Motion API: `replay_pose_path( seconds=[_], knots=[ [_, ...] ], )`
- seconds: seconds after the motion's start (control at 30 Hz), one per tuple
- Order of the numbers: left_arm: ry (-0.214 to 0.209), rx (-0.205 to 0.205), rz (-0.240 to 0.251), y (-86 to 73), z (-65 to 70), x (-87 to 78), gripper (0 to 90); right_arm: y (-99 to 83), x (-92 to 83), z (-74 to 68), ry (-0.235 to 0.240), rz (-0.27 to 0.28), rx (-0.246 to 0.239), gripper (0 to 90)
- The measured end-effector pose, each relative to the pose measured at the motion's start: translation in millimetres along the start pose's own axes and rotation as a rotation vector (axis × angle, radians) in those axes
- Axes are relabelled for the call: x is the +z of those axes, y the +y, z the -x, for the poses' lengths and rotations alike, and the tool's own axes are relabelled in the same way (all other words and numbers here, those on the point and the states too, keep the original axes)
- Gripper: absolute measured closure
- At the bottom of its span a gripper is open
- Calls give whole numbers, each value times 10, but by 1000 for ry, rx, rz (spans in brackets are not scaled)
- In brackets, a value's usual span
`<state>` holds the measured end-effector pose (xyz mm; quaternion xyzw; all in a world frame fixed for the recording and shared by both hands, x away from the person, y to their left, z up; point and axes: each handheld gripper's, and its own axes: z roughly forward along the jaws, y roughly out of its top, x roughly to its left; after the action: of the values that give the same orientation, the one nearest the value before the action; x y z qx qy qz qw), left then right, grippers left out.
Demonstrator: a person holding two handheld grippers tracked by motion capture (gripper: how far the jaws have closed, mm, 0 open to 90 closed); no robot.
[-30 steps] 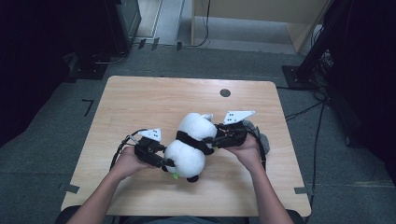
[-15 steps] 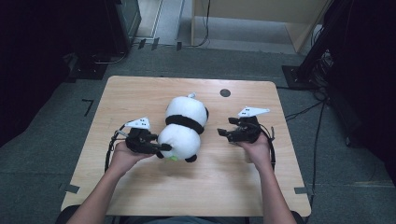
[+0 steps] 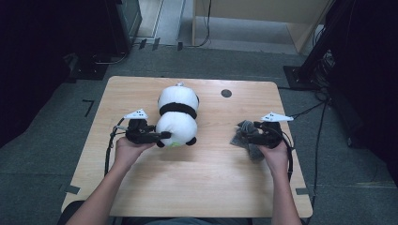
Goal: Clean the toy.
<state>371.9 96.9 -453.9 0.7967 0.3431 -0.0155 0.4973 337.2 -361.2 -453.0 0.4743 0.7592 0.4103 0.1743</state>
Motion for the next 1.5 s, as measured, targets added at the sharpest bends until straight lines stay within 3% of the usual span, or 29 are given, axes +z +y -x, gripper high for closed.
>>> replay_pose_path(
  seconds=[0.13, 0.27, 0.3, 0.37, 0.4, 0.47, 0.6, 0.8, 0.93, 0.97, 1.0, 1.07, 1.23, 1.4, 1.5],
  knots=[
    [16, -7, 17, 24, -12, 17, 508, -120, 5, 101, -39, -64, 44, 263],
    [20, -7, 21, 36, -11, 34, 504, -218, 74, 168, -54, -122, 63, 337],
    [23, -6, 22, 44, -12, 53, 503, -288, 141, 207, -75, -175, 65, 458],
    [20, -11, 22, 46, -10, 72, 501, -332, 192, 243, -71, -215, 82, 538],
    [21, -10, 20, 46, -10, 77, 500, -340, 203, 252, -71, -223, 90, 642],
    [17, -17, 16, 43, -6, 94, 500, -325, 193, 235, -75, -210, 90, 747],
    [21, -17, 10, 39, 13, 110, 500, -228, 140, 158, -42, -164, 120, 773],
    [28, -15, 22, 42, 88, 141, 499, 59, 9, -200, 20, -18, 45, 772],
    [48, -16, 27, 70, 149, 158, 500, 260, -31, -458, 73, 50, -12, 772],
    [48, -16, 27, 70, 149, 158, 499, 260, -31, -458, 73, 50, -12, 772],
    [63, -12, 26, 90, 174, 161, 500, 383, -59, -582, 111, 89, -32, 771],
    [57, -36, 24, 113, 193, 180, 500, 471, -87, -687, 138, 125, -41, 771],
    [59, -31, 5, 69, 287, 284, 499, 614, -75, -995, 228, 220, -47, 770],
    [26, -61, 5, 8, 330, 351, 502, 566, 190, -1389, 307, 204, -110, 770],
    [31, -66, 13, 8, 335, 337, 515, 486, 331, -1530, 337, 163, -141, 772]
  ],
)
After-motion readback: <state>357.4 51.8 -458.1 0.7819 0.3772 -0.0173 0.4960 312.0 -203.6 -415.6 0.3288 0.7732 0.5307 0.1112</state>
